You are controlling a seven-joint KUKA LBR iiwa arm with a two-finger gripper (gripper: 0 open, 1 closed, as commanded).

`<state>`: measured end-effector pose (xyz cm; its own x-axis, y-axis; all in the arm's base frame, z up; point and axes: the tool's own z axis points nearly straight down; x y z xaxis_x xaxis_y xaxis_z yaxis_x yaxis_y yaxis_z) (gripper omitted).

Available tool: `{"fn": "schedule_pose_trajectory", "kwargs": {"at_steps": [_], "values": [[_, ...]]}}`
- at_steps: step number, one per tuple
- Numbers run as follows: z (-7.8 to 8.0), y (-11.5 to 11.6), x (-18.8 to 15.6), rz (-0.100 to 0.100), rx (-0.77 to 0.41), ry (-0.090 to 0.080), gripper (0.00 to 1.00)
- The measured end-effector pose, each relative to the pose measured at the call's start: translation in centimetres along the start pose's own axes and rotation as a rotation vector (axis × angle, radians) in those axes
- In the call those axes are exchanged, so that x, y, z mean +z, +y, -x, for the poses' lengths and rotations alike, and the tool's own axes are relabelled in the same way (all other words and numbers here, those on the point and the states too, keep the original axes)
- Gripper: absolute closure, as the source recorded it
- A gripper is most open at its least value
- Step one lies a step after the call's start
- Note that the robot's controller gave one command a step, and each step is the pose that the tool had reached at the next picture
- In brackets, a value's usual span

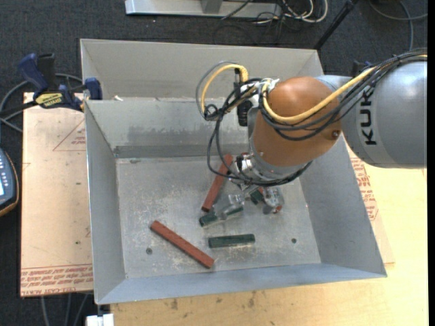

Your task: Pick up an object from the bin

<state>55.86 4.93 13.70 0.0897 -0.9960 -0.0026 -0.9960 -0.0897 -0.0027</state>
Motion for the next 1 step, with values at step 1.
{"fn": "schedule_pose_trajectory", "kwargs": {"at_steps": [1], "values": [[5.78,5.31,1.30,0.007,-0.657,-0.002,0.00]]}}
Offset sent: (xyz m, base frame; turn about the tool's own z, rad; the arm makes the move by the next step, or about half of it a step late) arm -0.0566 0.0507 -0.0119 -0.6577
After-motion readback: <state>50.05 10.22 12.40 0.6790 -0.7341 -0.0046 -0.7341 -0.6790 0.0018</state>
